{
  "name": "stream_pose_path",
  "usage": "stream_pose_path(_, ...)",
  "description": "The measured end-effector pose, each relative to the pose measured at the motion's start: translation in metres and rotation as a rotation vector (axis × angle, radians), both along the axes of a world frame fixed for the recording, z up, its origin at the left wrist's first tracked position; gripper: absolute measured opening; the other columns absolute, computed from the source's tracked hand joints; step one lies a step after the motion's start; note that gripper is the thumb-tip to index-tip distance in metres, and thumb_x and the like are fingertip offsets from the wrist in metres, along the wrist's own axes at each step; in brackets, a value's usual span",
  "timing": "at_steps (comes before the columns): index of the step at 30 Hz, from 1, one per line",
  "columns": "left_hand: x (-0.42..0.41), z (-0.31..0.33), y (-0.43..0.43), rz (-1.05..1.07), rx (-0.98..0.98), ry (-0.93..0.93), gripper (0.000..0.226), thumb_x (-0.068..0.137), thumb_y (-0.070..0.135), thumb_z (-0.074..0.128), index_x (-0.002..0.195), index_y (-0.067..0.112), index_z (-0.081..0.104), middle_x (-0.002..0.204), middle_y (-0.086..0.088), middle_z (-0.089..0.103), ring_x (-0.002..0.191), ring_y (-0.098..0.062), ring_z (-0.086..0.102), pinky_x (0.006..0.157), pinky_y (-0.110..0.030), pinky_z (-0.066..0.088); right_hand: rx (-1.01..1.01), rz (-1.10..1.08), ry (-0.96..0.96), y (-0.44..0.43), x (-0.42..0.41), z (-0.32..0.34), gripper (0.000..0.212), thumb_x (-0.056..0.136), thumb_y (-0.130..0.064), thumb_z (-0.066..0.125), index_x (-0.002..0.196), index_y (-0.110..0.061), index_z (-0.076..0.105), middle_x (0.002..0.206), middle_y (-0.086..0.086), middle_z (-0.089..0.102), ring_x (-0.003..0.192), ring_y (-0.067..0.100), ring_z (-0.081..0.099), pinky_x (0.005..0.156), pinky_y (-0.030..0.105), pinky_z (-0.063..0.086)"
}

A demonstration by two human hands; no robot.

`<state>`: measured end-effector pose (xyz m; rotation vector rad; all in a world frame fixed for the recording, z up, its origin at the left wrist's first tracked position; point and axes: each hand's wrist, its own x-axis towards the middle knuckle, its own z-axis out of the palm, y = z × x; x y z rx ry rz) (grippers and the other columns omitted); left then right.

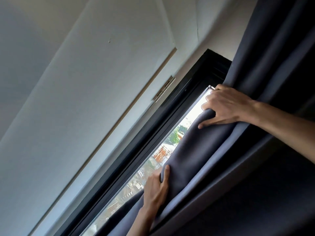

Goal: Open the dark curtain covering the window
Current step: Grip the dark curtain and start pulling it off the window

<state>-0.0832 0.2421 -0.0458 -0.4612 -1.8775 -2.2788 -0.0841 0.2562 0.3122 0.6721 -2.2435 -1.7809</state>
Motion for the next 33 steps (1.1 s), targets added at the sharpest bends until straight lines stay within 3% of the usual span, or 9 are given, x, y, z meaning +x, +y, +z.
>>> stream_pose_path(3, 0.006, 0.001, -0.001, 0.044, -0.061, -0.037, 0.062, 0.086, 0.067, 0.019, 0.049, 0.018, 0.026, 0.057, -0.014, 0.053, 0.063, -0.032, 0.057, 0.054, -0.036, 0.031, -0.025, 0.005, 0.021, -0.001, 0.002, -0.005, 0.080, 0.069, -0.099, 0.019, 0.064, -0.026, 0.051, 0.075, 0.003, 0.067, 0.086, 0.027, 0.065, 0.093, 0.041, 0.040)
stream_pose_path(8, 0.008, -0.005, 0.007, 0.111, -0.088, -0.013, 0.068, 0.081, 0.077, 0.011, 0.061, 0.018, 0.038, 0.057, -0.002, 0.050, 0.061, -0.027, 0.055, 0.056, -0.037, 0.037, -0.100, 0.028, 0.040, 0.001, 0.005, -0.012, 0.078, 0.077, -0.092, 0.005, 0.058, -0.028, 0.046, 0.078, 0.005, 0.070, 0.093, 0.029, 0.064, 0.094, 0.043, 0.037)
stream_pose_path(12, 0.012, -0.004, 0.006, 0.180, -0.086, -0.007, 0.069, 0.079, 0.079, 0.010, 0.068, 0.018, 0.039, 0.057, -0.002, 0.049, 0.062, -0.028, 0.057, 0.057, -0.038, 0.040, -0.016, 0.081, 0.128, 0.009, 0.004, -0.015, 0.084, 0.079, -0.087, 0.027, 0.072, -0.018, 0.074, 0.075, 0.010, 0.071, 0.089, 0.032, 0.065, 0.092, 0.044, 0.040)
stream_pose_path(18, 0.022, -0.002, 0.011, 0.266, -0.077, -0.049, 0.056, 0.083, 0.068, 0.023, 0.063, 0.021, 0.044, 0.061, -0.007, 0.061, 0.063, -0.029, 0.059, 0.056, -0.035, 0.033, 0.004, 0.076, 0.185, 0.009, 0.013, -0.019, 0.082, 0.078, -0.085, 0.037, 0.079, -0.013, 0.078, 0.076, 0.015, 0.071, 0.087, 0.035, 0.063, 0.094, 0.045, 0.041)
stream_pose_path(25, 0.043, -0.005, 0.023, 0.295, -0.179, -0.089, 0.079, 0.085, 0.068, 0.014, 0.062, 0.007, 0.059, 0.069, -0.017, 0.067, 0.068, -0.035, 0.062, 0.061, -0.038, 0.041, -0.017, 0.031, 0.260, 0.032, 0.054, -0.028, 0.084, 0.081, -0.084, 0.032, 0.072, -0.012, 0.074, 0.074, 0.015, 0.068, 0.082, 0.035, 0.060, 0.090, 0.045, 0.039)
stream_pose_path(30, 0.074, -0.009, 0.034, 0.189, -0.192, -0.006, 0.065, 0.083, 0.068, 0.015, 0.059, 0.015, 0.044, 0.067, -0.018, 0.065, 0.066, -0.037, 0.061, 0.060, -0.039, 0.042, -0.032, -0.021, 0.309, 0.054, 0.100, -0.031, 0.085, 0.082, -0.084, 0.032, 0.074, -0.011, 0.075, 0.075, 0.016, 0.069, 0.081, 0.035, 0.060, 0.091, 0.046, 0.040)
stream_pose_path(33, 0.097, -0.011, 0.046, 0.176, -0.143, 0.093, 0.052, 0.089, 0.060, 0.019, 0.054, 0.022, 0.028, 0.054, -0.014, 0.060, 0.052, -0.033, 0.058, 0.050, -0.033, 0.031, -0.043, -0.044, 0.331, 0.066, 0.133, -0.030, 0.084, 0.083, -0.083, 0.032, 0.074, -0.012, 0.074, 0.075, 0.015, 0.070, 0.080, 0.034, 0.060, 0.091, 0.045, 0.040)
